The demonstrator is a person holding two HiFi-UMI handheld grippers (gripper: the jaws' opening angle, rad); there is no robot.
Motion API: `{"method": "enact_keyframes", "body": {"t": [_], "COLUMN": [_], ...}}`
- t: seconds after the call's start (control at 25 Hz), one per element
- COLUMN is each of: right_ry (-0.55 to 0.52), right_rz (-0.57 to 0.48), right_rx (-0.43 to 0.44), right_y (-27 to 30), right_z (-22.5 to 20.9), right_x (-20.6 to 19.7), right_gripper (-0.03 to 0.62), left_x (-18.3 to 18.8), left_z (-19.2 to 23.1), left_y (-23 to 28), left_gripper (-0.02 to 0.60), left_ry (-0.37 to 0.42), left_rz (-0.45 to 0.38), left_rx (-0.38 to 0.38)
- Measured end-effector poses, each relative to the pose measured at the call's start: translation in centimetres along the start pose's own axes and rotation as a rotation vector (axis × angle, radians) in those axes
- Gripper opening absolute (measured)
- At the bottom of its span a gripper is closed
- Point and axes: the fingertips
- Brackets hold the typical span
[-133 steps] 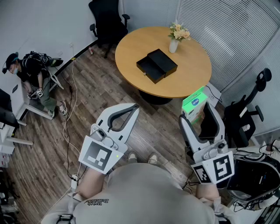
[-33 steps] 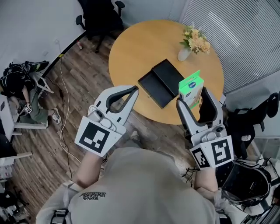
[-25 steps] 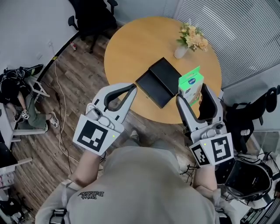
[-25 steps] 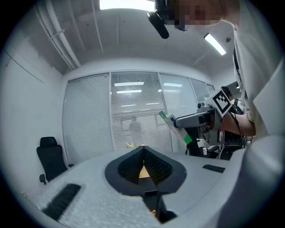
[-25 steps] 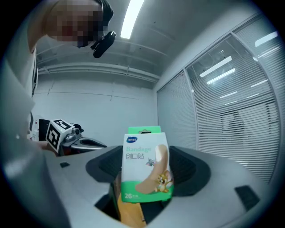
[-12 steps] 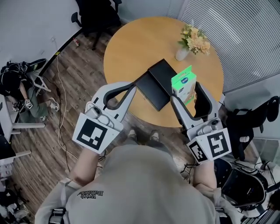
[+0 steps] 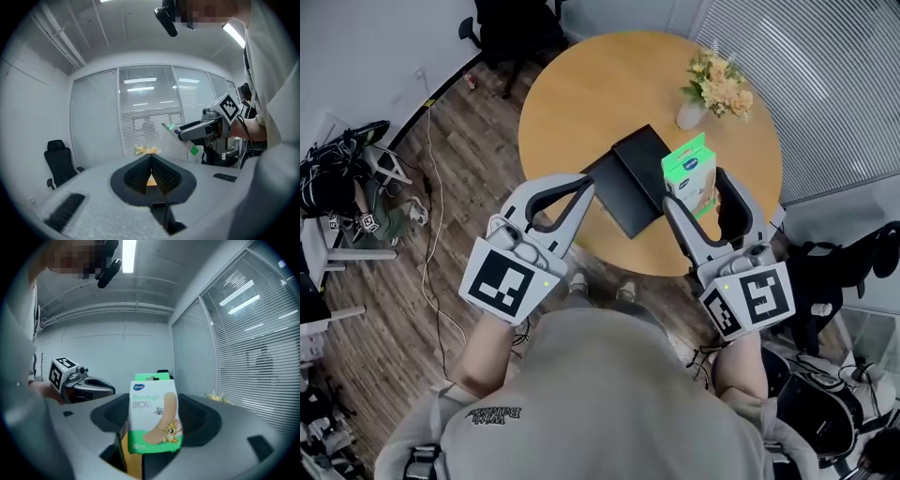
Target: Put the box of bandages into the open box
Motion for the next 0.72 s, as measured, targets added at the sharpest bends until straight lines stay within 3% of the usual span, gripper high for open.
{"method": "enact_keyframes", "body": {"t": [0.44, 0.72], "right_ry": [0.015, -0.008], "right_rz": [0.072, 0.113], "right_rx": [0.022, 0.040], "right_y": [4.1, 5.0], "right_z": [-1.6, -1.9], "right_x": [-2.4, -3.8], "right_gripper": [0.307, 0.307], "left_x": [-3.4, -4.7], "left_z": [1.6, 1.2], "left_y": [2.6, 3.9], "left_gripper": [0.021, 0.022], "left_ry": [0.053, 0.039], "left_rz": [0.046, 0.081], "left_rx": [0.008, 0.001]}}
Point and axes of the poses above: the fingertips, and each gripper's own axes: y forward along the fingers, z to its left, x out of its top, and after that the axes turned 12 degrees about y, right-handed
